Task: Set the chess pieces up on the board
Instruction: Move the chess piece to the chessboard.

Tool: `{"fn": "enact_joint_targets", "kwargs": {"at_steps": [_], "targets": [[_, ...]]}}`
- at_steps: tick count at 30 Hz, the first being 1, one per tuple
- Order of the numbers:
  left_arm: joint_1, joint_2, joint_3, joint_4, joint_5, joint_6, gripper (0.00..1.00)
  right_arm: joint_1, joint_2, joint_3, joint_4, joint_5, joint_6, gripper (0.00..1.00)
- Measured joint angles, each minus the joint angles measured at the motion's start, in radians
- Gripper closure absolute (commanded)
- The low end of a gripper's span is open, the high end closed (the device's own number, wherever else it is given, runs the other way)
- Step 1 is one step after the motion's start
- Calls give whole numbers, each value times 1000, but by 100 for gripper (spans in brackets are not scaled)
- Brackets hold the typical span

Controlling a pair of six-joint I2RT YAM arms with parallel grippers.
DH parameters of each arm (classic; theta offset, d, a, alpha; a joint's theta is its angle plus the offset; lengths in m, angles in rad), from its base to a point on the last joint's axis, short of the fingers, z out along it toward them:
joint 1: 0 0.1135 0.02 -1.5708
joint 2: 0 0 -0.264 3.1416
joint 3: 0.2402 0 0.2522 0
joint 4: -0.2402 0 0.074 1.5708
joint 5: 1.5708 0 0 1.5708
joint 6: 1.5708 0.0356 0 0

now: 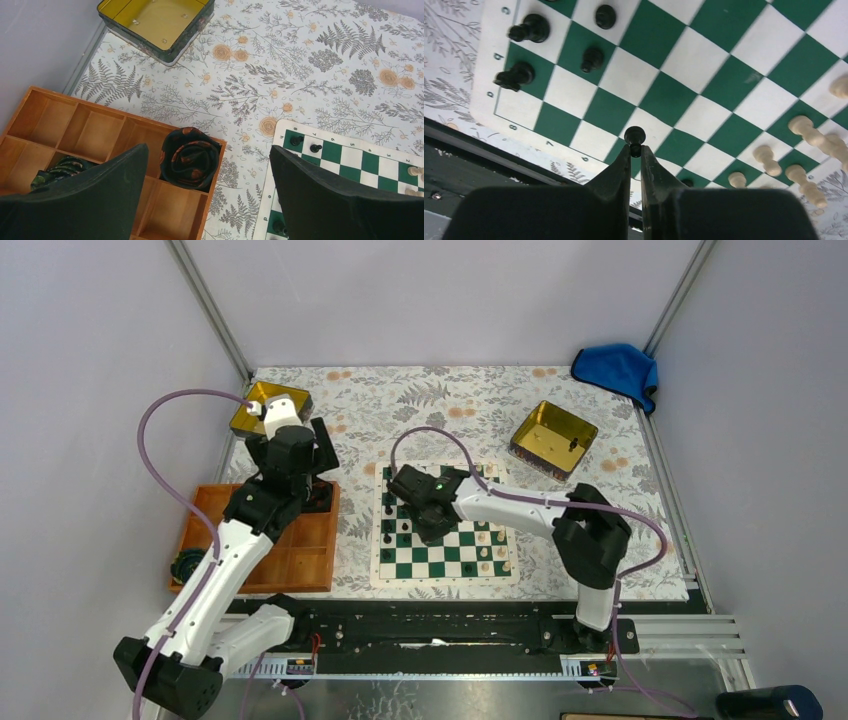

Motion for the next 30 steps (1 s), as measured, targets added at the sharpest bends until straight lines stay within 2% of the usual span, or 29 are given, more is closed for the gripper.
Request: {"fn": "enact_joint_targets", "kwargs": {"at_steps": [10,30], "targets": [[0,-31,0,0,-8,14,1,64,156,181,-57,-29,-26,100],[0,-39,0,1,-10,15,1,91,282,303,-99,-72,-63,100]]}}
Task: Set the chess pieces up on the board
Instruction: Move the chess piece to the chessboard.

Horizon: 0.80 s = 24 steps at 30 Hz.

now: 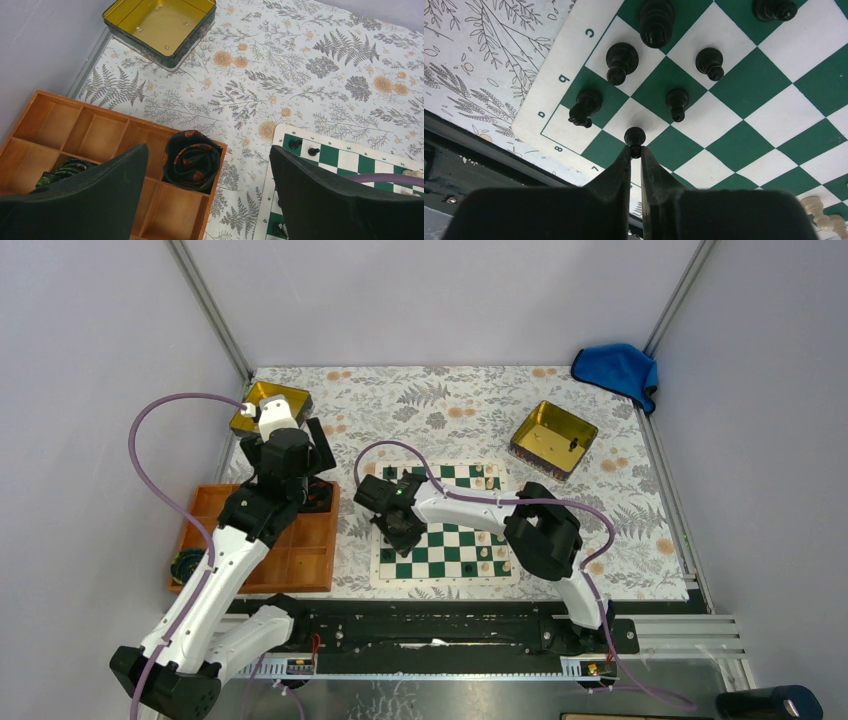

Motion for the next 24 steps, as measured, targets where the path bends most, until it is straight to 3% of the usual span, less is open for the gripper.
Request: {"fn": "enact_joint_targets", "kwargs": {"at_steps": [3,7,10,21,24], "targets": [[0,0,0,0,0,0,1,0,8,3,1,-1,-2,99],[0,0,0,0,0,0,1,0,13,3,1,-1,-2,78],[0,0,0,0,0,0,1,0,13,3,1,-1,-5,68],[0,0,0,0,-1,0,1,0,13,3,0,1,-18,62],[0,0,0,0,-12,0,1,0,7,2,1,3,-21,56]]}}
